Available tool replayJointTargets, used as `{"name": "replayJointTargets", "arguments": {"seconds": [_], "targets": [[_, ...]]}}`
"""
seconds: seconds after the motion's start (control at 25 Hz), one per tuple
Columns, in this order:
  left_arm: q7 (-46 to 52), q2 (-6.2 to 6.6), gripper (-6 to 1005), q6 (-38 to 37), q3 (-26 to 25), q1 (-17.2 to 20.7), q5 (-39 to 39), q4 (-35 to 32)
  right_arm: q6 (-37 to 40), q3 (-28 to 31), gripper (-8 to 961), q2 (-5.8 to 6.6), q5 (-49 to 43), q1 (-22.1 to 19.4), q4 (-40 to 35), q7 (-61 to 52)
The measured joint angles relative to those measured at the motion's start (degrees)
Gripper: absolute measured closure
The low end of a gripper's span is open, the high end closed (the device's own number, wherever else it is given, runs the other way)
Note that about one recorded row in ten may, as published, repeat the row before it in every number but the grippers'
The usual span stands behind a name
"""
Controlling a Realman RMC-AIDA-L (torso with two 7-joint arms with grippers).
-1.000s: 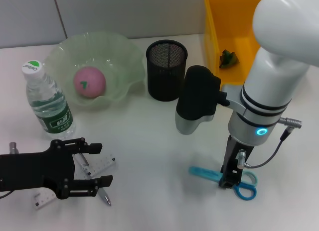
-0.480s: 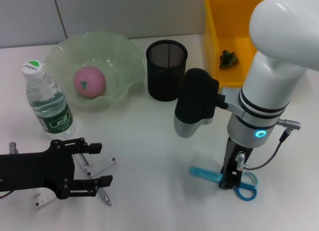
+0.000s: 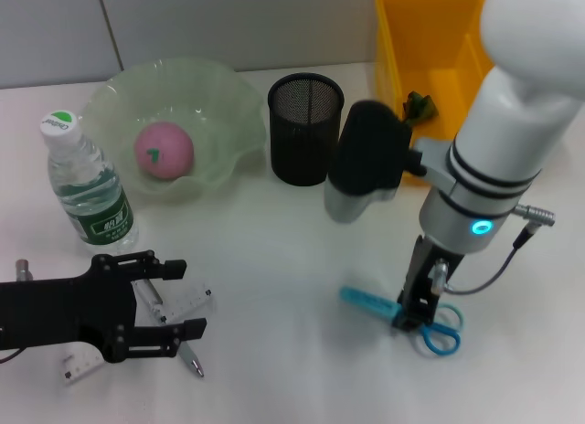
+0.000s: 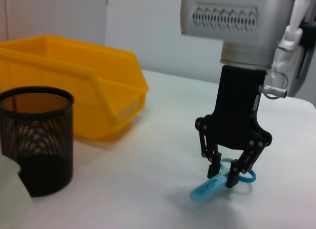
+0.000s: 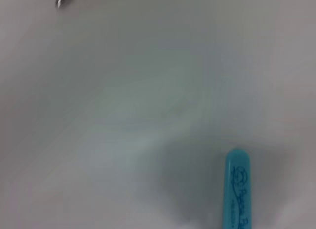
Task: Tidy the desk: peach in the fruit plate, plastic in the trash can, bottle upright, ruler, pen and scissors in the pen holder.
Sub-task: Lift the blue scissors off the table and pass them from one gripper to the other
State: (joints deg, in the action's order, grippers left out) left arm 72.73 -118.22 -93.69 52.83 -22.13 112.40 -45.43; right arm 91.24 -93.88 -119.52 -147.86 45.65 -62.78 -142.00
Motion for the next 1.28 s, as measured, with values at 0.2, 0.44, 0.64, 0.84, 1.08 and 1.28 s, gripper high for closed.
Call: {"name": "replayJointTargets", "arguments": {"seconds": [0.2,0.44,0.64,0.84,1.08,1.28], "targets": [[0.7,0.0,197,-0.4,-3.4,-0.2,-0.7,0.8,-0.2,9.2,723,0.23,4.0,-0.2,-0.3,4.3],[0.9,0.02,198,-0.4,-6.3,-0.6,-3.9,4.2,-3.0,16.8,721,0.25,7.4,-2.9,0.0,13.7],[1.3,-0.22,198,1.1,-6.4,-0.9,-6.9,6.5,-5.3,21.4,720,0.38,13.8,-6.1,0.7,24.0],[0.9,-0.17,199,1.2,-6.4,-1.1,-9.4,7.4,-8.5,24.5,719,0.37,15.7,-7.1,2.6,29.9],[1.5,-0.32,199,1.8,-6.4,-1.8,-10.0,7.6,-11.3,26.0,717,0.35,21.6,-9.0,3.6,35.8],[1.7,-0.31,199,1.9,-6.3,-2.4,-11.2,9.1,-12.9,26.1,716,0.29,28.6,-11.6,3.8,41.3]]}}
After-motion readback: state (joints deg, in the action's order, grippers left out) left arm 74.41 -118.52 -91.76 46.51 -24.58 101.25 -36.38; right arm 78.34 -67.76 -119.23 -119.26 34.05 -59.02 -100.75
